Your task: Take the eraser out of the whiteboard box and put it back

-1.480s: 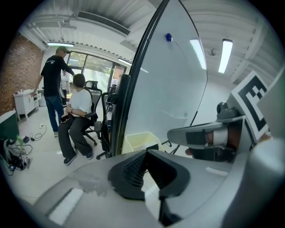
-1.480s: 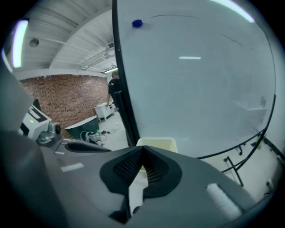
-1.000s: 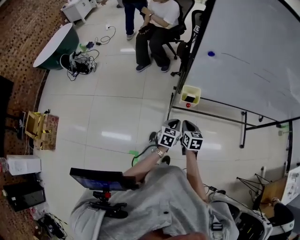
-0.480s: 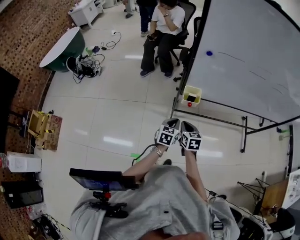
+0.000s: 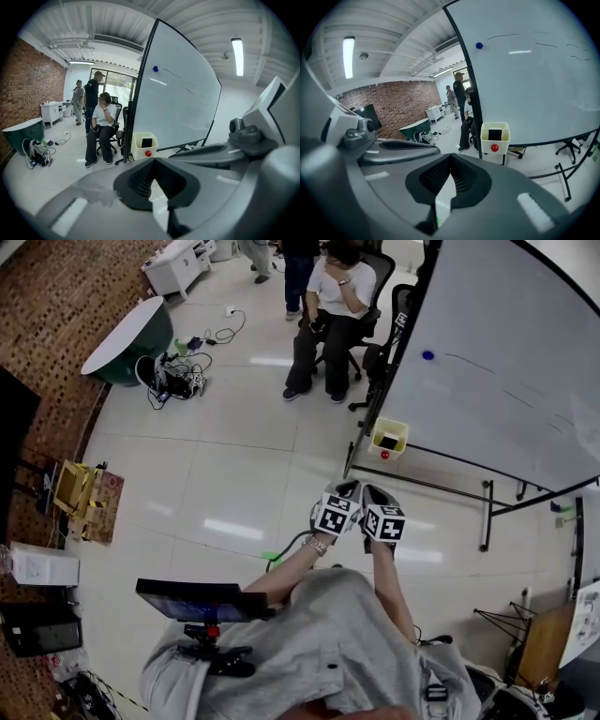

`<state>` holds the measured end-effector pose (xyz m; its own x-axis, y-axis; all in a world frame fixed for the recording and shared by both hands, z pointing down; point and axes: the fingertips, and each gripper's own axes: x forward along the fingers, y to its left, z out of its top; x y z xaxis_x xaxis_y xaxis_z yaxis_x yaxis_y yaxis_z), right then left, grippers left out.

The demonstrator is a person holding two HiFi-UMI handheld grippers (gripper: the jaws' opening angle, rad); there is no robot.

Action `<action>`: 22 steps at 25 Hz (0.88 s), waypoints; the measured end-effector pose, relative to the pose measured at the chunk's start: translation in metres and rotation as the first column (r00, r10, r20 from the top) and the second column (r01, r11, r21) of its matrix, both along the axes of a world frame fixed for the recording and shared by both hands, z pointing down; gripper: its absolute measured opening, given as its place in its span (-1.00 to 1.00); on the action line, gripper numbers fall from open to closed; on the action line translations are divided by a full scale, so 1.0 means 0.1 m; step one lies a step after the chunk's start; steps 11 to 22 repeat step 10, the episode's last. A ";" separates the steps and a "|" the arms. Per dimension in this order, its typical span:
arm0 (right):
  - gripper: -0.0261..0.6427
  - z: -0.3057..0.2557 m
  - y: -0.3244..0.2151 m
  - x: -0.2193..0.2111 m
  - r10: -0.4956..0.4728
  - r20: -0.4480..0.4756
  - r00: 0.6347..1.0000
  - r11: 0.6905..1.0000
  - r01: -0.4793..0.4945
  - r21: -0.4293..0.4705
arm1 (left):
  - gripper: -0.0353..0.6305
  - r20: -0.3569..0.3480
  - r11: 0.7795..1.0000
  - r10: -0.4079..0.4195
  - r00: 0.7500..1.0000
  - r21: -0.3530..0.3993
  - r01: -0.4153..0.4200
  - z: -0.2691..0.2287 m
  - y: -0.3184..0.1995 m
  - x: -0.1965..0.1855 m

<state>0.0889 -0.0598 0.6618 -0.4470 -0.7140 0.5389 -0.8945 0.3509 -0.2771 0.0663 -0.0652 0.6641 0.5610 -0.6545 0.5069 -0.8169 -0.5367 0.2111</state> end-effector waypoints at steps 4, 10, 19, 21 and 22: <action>-0.91 -0.02 0.06 -0.01 0.004 -0.005 1.000 1.000 -0.004 0.001 | -0.88 -0.010 1.000 0.007 1.000 0.005 -0.007 -0.02 0.03 0.00; -0.91 -0.04 0.08 0.04 0.013 -0.011 1.000 1.000 -0.013 0.002 | -0.88 -0.025 1.000 0.011 1.000 0.000 -0.011 -0.03 0.03 0.04; -0.91 -0.04 0.08 0.04 0.013 -0.011 1.000 1.000 -0.013 0.002 | -0.88 -0.025 1.000 0.011 1.000 0.000 -0.011 -0.03 0.03 0.04; -0.91 -0.04 0.08 0.04 0.013 -0.011 1.000 1.000 -0.013 0.002 | -0.88 -0.025 1.000 0.011 1.000 0.000 -0.011 -0.03 0.03 0.04; -0.91 -0.04 0.08 0.04 0.013 -0.011 1.000 1.000 -0.013 0.002 | -0.88 -0.025 1.000 0.011 1.000 0.000 -0.011 -0.03 0.03 0.04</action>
